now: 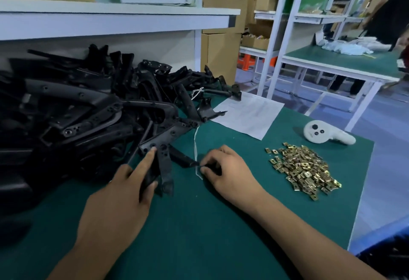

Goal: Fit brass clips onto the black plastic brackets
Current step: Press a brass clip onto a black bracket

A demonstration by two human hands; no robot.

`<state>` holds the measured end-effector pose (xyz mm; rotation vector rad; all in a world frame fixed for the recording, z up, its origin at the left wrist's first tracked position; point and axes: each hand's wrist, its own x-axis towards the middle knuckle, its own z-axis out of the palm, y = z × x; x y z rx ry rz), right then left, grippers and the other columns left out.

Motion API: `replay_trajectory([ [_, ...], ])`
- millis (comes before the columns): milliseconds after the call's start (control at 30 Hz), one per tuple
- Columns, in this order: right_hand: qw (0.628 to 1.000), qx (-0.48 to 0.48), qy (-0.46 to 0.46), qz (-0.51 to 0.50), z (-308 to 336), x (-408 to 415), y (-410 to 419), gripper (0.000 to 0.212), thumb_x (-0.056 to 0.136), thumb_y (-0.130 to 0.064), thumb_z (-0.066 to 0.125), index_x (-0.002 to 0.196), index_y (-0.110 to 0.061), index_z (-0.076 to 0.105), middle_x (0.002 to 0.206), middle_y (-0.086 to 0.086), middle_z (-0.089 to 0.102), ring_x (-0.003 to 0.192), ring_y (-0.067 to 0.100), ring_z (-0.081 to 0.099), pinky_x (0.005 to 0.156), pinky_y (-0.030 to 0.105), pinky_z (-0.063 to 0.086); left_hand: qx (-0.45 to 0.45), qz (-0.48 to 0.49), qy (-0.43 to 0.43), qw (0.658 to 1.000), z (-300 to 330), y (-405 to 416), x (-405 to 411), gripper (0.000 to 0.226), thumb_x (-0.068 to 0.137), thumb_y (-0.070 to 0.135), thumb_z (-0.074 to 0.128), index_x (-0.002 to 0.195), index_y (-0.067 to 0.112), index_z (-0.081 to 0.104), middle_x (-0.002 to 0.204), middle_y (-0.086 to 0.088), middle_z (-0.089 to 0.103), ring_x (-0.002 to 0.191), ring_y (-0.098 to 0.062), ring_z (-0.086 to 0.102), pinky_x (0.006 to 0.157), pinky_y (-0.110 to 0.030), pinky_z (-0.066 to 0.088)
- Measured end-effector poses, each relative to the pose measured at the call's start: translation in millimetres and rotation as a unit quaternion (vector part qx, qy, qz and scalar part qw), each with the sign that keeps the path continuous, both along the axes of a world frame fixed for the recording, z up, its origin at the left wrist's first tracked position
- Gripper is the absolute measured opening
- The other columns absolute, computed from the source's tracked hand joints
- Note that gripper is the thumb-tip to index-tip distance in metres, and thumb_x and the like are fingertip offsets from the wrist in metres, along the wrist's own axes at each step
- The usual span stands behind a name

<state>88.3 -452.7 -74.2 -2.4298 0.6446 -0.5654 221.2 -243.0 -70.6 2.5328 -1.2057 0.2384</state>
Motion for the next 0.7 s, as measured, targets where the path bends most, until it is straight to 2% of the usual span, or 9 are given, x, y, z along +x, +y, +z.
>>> replay_trajectory([
  [100,0.999,0.008,-0.035,0.002,-5.0,-3.6,2.9,0.015,0.094,-0.015,0.072,0.091,-0.027,0.063,0.09,-0.012,0.059,0.087,0.004,0.054,0.076,0.019,0.043,0.004,-0.003,-0.018,1.0,-5.7,-1.0,6.7,0.074,0.1,0.062,0.029,0.153,0.057,-0.023,0.099,0.016,0.035,0.052,-0.006,0.049,0.038,-0.02,0.039],
  [167,0.991,0.089,-0.104,0.003,-5.6,-3.3,4.9,0.017,0.096,-0.012,0.071,0.091,-0.026,0.062,0.087,-0.01,0.064,0.084,0.005,0.058,0.075,0.016,0.044,-0.008,-0.013,-0.018,1.0,-8.3,-2.0,11.2,0.076,0.1,0.062,0.031,0.147,0.061,-0.029,0.098,0.016,0.037,0.052,-0.006,0.05,0.04,-0.02,0.044],
  [233,0.961,0.189,-0.2,0.022,-2.0,3.0,10.6,0.017,0.098,-0.006,0.068,0.099,-0.022,0.064,0.089,-0.002,0.066,0.082,0.012,0.062,0.075,0.023,0.05,-0.025,-0.022,-0.019,0.999,-8.4,-4.2,19.0,0.077,0.1,0.061,0.033,0.144,0.063,-0.03,0.096,0.017,0.04,0.054,-0.006,0.051,0.042,-0.019,0.042],
  [300,0.928,0.262,-0.26,0.049,1.8,17.8,19.6,0.018,0.099,0.001,0.065,0.107,-0.015,0.067,0.087,0.013,0.065,0.075,0.015,0.065,0.067,0.026,0.053,-0.034,-0.016,-0.037,0.999,-5.3,-7.2,26.3,0.075,0.101,0.06,0.037,0.146,0.063,-0.022,0.091,0.016,0.043,0.058,-0.005,0.051,0.045,-0.019,0.041],
  [367,0.898,0.325,-0.294,0.049,4.9,40.5,27.4,0.013,0.096,0.003,0.068,0.105,-0.006,0.071,0.08,0.012,0.069,0.07,0.017,0.069,0.06,0.026,0.054,-0.02,0.006,-0.057,0.998,-1.8,-10.0,31.9,0.074,0.101,0.059,0.044,0.151,0.061,-0.011,0.089,0.014,0.044,0.059,-0.005,0.05,0.046,-0.022,0.043],
  [500,0.85,0.405,-0.33,0.063,6.4,77.9,40.9,0.008,0.092,0.003,0.072,0.1,0.002,0.074,0.083,0.017,0.076,0.069,0.019,0.072,0.061,0.026,0.059,-0.004,0.027,-0.074,0.997,-0.2,-3.5,37.6,0.073,0.092,0.049,0.062,0.159,0.044,0.033,0.082,0.009,0.047,0.049,-0.008,0.035,0.038,-0.019,0.021],
  [567,0.835,0.44,-0.317,0.092,3.1,82.6,42.0,0.009,0.094,-0.002,0.072,0.101,-0.002,0.077,0.088,0.02,0.077,0.073,0.022,0.074,0.065,0.027,0.059,-0.02,0.02,-0.086,0.996,-4.5,0.7,44.1,0.073,0.091,0.047,0.066,0.158,0.042,0.037,0.083,0.007,0.049,0.049,-0.009,0.035,0.037,-0.019,0.023],
  [700,0.795,0.508,-0.3,0.145,0.8,81.5,32.5,0.013,0.091,-0.008,0.072,0.102,-0.003,0.078,0.101,0.024,0.077,0.084,0.029,0.076,0.068,0.027,0.059,-0.036,0.047,-0.075,0.995,-6.7,0.3,50.9,0.073,0.093,0.051,0.059,0.159,0.047,0.029,0.085,0.01,0.045,0.052,-0.009,0.04,0.039,-0.024,0.035],
])
